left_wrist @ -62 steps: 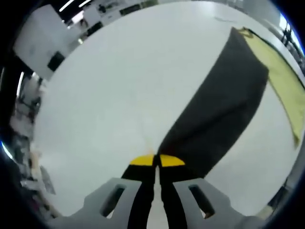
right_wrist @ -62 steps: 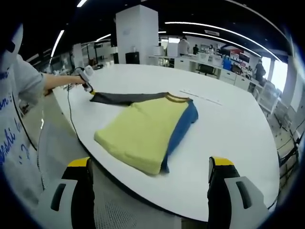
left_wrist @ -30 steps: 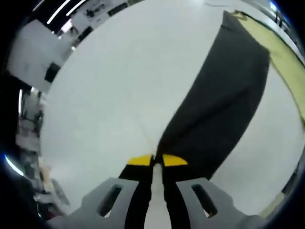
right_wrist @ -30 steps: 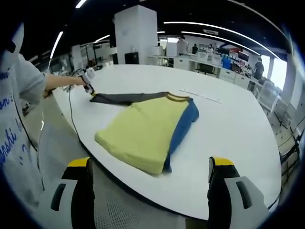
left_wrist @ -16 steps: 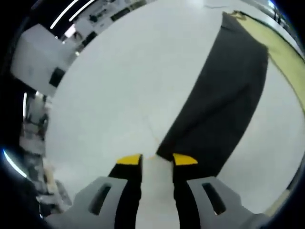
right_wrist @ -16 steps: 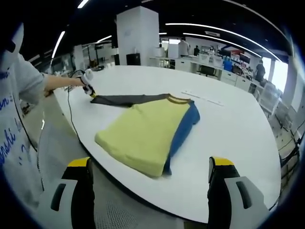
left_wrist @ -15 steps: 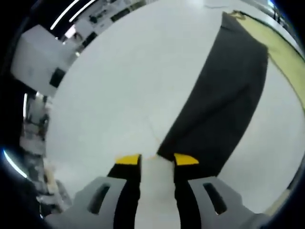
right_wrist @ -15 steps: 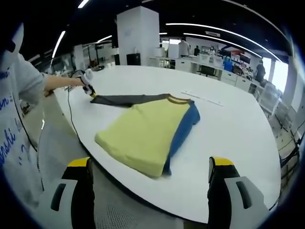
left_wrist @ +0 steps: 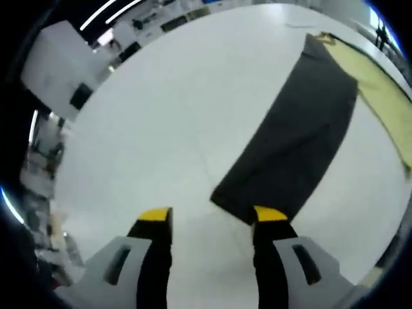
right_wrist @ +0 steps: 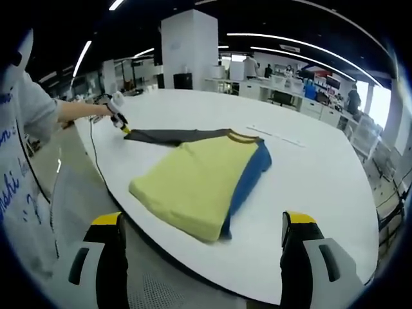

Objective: Fold the garment on the visible template until the final outline fits inside the template.

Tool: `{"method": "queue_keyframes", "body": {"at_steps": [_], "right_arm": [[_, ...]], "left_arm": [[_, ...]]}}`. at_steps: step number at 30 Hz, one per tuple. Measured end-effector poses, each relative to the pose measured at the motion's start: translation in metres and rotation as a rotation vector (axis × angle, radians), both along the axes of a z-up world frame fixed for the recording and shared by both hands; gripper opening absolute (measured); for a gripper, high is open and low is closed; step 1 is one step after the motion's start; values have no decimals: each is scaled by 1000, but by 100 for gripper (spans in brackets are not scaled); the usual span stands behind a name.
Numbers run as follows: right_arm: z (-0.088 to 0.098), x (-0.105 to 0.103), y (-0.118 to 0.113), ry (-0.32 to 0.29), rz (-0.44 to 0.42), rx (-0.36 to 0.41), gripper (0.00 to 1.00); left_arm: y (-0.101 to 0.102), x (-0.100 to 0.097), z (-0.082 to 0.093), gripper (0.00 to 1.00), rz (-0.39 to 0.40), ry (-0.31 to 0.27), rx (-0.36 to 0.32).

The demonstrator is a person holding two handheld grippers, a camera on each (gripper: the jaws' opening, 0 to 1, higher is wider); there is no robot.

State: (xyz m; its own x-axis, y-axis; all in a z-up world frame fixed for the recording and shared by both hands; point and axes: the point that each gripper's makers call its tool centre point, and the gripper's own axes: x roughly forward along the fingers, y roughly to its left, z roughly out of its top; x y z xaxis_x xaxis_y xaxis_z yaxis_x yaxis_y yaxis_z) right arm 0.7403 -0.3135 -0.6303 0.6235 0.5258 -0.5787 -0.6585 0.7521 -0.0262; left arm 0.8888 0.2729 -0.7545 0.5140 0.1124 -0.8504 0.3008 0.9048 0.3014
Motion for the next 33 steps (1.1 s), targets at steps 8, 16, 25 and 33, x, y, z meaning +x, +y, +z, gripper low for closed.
{"method": "queue_keyframes", "body": {"at_steps": [8,16,25,33], "right_arm": [[0,-2,-2,-8,2,9,100],[0,-4,-3,-14,6,11,100],[1,-4,-4,-23,11,12,100],[2,-5,-4,-27,20,11,100]], "left_arm": [[-30,-2,14,57,17,-87,-142],[-55,-4,26,70,-25,-119,-197],[-83,-11,33,82,-73,-151,-277],[-96,-22,34,92,-88,-138,-322]]}}
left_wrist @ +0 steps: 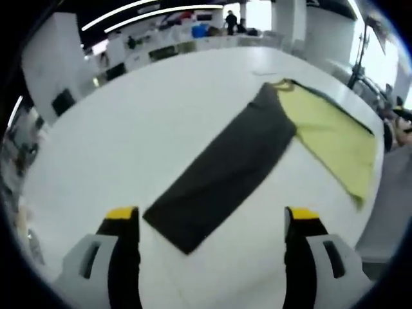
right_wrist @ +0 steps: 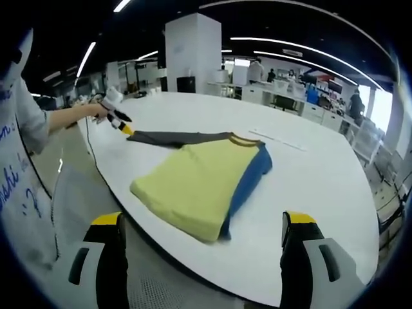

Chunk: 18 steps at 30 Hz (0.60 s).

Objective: Fold the garment on the visible template until the final outline fits inside the template.

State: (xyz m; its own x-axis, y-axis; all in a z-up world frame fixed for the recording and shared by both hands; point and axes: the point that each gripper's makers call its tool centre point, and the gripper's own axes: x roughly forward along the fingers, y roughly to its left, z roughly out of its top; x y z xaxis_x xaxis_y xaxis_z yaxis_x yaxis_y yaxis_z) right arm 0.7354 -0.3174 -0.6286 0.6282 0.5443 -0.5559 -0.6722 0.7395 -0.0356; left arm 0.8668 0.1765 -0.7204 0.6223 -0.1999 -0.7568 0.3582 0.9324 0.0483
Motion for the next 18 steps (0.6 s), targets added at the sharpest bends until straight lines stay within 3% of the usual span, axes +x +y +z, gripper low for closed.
{"method": "queue_keyframes", "body": {"at_steps": [13,18], "right_arm": [[1,0,-1,-13,5,11,100],[0,2,-5,-15,10,11,100]], "left_arm": [[-37,-9,24,99,-61,-69,-63],[-46,-16,33,99,-74,-88,-42]]}}
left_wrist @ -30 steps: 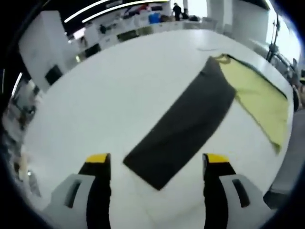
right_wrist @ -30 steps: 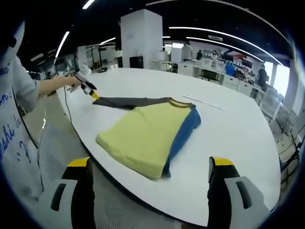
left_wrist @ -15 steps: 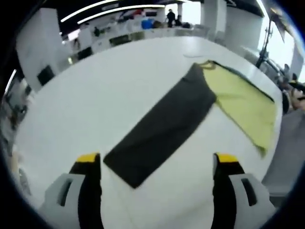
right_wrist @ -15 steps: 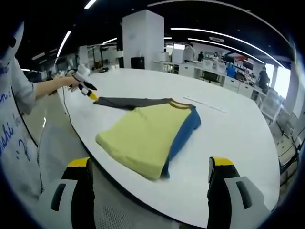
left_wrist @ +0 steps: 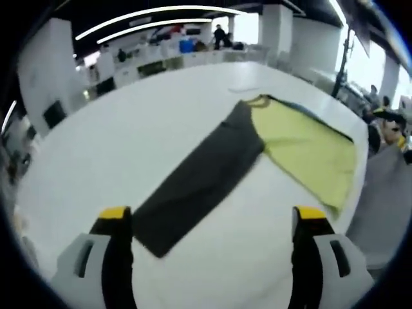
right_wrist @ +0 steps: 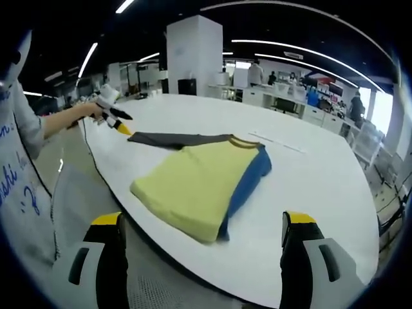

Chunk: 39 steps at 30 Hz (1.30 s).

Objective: Fold the garment on the visible template until the final outline fits inside the template.

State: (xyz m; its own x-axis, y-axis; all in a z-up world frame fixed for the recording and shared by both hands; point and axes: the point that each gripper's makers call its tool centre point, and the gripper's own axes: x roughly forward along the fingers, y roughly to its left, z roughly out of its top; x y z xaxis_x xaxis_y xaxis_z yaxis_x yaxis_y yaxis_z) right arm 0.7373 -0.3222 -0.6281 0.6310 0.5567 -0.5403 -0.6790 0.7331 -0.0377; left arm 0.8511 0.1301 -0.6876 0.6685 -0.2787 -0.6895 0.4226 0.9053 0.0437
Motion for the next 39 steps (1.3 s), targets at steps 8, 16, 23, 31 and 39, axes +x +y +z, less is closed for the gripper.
{"method": "queue_keyframes", "body": {"at_steps": [8,16,23,31,39], "right_arm": [[3,3,-1,-15,8,10,100],[2,1,-7,-17,5,15,100],[3,2,-19,-24,-8,9,100],[1,2,-17,-19,1,19,100],[1,2,-20,-19,5,17,100]], "left_arm": [[-24,-9,18,100,-31,-29,-50],[-43,-22,23,100,-57,-42,-72],[-69,-35,40,100,-75,-71,-153],[-84,-47,56,100,-83,-115,-173],[-92,-61,60,100,-78,-112,-170]]}}
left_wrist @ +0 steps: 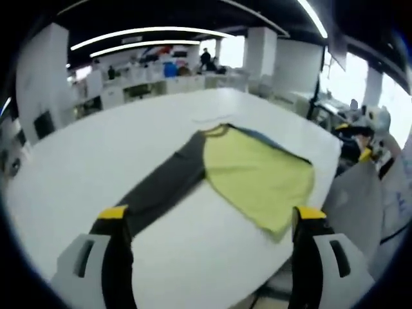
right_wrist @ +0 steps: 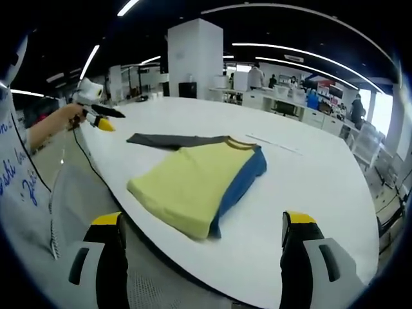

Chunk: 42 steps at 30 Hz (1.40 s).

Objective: Fold the garment on the visible template until the final outline fits inside the template.

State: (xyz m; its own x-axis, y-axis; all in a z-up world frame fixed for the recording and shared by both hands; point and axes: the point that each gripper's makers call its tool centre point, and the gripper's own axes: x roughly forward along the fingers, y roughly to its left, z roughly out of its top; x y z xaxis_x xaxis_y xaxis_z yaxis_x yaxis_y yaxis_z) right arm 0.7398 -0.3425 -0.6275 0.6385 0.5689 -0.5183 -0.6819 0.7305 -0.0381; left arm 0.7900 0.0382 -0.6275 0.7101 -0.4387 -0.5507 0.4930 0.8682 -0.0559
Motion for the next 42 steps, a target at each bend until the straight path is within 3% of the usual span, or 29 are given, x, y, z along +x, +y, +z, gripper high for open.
{"method": "queue_keyframes", "body": {"at_steps": [10,16,22,28,31,34,37,42], "right_arm": [[-1,-1,-5,-2,-10,2,100],[-1,-3,-9,-4,-17,3,100],[-2,-4,-14,-7,-27,-4,100],[-5,-5,-14,1,-28,-10,100],[-7,-6,-13,6,-26,-10,100],[-9,-5,-13,7,-24,-15,100],[-11,-5,-14,12,-25,-27,100],[-12,-3,-16,13,-33,-25,100]], "left_arm": [[-26,-15,18,100,-21,-49,-8],[-34,-23,18,100,-37,-35,12],[-48,-31,25,100,-38,-44,-34],[-64,-41,32,100,-62,-63,-38],[-69,-44,30,99,-62,-70,-46],[-69,-45,22,99,-51,-41,-49],[-68,-49,16,99,-52,-24,-2],[-80,-55,17,99,-57,-28,-30]]}}
